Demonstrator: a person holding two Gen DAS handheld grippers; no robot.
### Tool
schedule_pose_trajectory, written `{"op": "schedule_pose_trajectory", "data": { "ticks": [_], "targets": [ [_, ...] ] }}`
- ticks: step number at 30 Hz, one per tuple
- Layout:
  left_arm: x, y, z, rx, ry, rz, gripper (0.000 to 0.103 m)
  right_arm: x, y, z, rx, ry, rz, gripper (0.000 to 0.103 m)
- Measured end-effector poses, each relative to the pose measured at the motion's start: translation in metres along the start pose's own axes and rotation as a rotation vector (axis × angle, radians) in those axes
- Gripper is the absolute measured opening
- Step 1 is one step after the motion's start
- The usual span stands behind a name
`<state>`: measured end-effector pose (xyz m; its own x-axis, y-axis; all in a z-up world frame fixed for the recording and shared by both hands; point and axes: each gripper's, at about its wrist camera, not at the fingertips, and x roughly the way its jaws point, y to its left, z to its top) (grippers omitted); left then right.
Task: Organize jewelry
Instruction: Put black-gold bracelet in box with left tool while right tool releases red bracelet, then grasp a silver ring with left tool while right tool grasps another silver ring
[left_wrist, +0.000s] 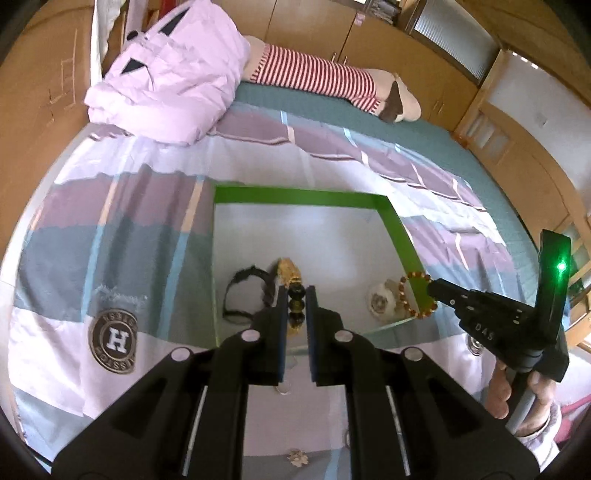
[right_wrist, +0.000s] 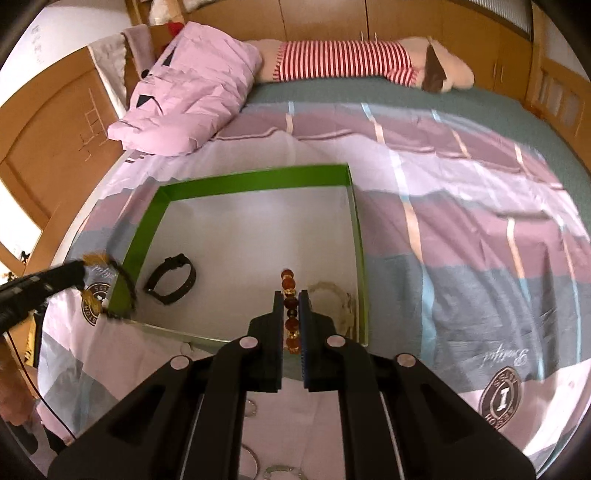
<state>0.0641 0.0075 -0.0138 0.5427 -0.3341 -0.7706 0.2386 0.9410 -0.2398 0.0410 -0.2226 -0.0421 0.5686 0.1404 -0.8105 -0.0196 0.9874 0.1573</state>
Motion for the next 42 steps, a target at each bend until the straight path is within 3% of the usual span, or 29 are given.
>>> {"op": "schedule_pose_trajectory", "data": {
  "ticks": [11,15,19,22,27,30,34,37,42],
  "targets": [
    [0.046,0.002,-0.013,0.011,0.109,0.043,0.009,0.031,-0.004,-0.005,-0.008,0.045,-0.044,0.008],
    [0.045,-0.001,-0.016,0.024,0.100,0.045,0.009,0.028,-0.005,-0.006,0.007,0.046,-0.026,0.029],
    [0.030,-0.003,-0.014,0.039,0.065,0.038,0.017,0.018,-0.002,-0.005,0.000,0.029,-0.009,0.030],
    [0.024,-0.005,-0.015,0.046,0.064,0.053,0.017,0.011,0.001,-0.004,-0.004,0.016,0.005,0.039],
    [0.018,-0.006,-0.029,0.076,0.101,0.081,0.017,-0.002,-0.001,-0.009,0.002,0.018,-0.024,0.039],
    [0.016,-0.004,-0.039,0.076,0.125,0.081,0.023,-0.013,-0.006,-0.015,0.006,0.026,-0.005,0.039],
    [0.026,-0.010,-0.067,0.147,0.201,0.106,0.025,-0.025,-0.018,-0.023,0.015,0.023,-0.065,0.039],
    [0.040,-0.014,-0.088,0.200,0.223,0.142,0.025,-0.020,-0.030,-0.041,0.004,0.076,-0.069,0.039],
    [0.073,-0.013,-0.103,0.205,0.285,0.163,0.025,0.028,-0.009,-0.077,-0.113,0.225,-0.029,0.036]
  ]
}}
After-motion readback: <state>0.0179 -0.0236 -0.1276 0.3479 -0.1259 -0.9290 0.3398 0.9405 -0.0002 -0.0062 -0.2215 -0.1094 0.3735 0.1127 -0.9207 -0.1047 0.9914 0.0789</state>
